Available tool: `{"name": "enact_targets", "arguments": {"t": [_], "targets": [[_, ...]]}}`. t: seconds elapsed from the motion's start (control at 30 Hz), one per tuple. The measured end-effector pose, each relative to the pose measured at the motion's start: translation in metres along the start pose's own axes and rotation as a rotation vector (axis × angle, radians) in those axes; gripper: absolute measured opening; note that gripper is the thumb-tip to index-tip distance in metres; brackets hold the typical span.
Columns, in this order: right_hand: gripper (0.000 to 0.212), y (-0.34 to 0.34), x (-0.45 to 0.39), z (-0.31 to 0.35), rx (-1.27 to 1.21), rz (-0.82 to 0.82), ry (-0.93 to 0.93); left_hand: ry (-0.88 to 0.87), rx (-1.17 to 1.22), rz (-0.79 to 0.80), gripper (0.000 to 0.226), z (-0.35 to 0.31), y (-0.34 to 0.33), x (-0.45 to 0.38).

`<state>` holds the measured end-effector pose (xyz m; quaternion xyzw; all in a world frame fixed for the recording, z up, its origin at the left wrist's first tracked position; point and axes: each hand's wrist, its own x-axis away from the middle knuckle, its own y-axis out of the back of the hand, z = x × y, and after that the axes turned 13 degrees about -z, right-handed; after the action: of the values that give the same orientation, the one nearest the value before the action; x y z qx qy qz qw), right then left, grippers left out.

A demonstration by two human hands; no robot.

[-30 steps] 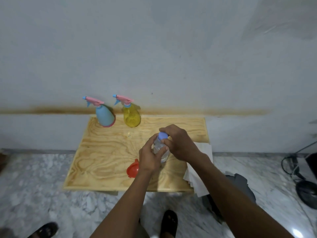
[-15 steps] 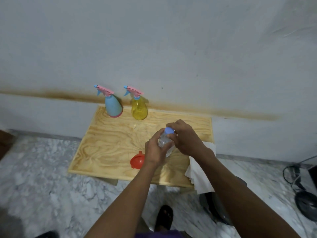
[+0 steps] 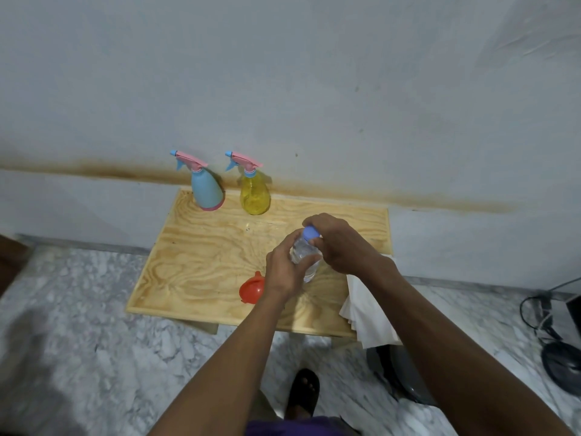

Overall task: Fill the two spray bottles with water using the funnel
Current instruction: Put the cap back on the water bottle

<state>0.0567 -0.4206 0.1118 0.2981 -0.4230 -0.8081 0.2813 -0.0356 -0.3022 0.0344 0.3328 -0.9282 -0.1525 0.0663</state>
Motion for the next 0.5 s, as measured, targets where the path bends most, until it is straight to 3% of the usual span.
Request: {"name": "enact_targets", "arguments": {"t": [0.17, 0.3, 0.5], "targets": [[0.026, 0.0003, -0.0023, 0.0017, 0.084, -0.023, 0.012, 0.005, 0.006, -0.008, 0.061, -0.0018, -0.0007, 0.0012], [0.040, -0.0021, -0.0049, -0.0002, 0.088, 0.043, 0.081, 0.009, 0.004, -0.006, 0.059, -0.0016, -0.0020, -0.0003], [0.045, 0.0013, -0.0046, -0.0059, 0.032, 0.037, 0.115, 0.011, -0.007, -0.016, 0.078, 0.0004, -0.0014, 0.0016]]}}
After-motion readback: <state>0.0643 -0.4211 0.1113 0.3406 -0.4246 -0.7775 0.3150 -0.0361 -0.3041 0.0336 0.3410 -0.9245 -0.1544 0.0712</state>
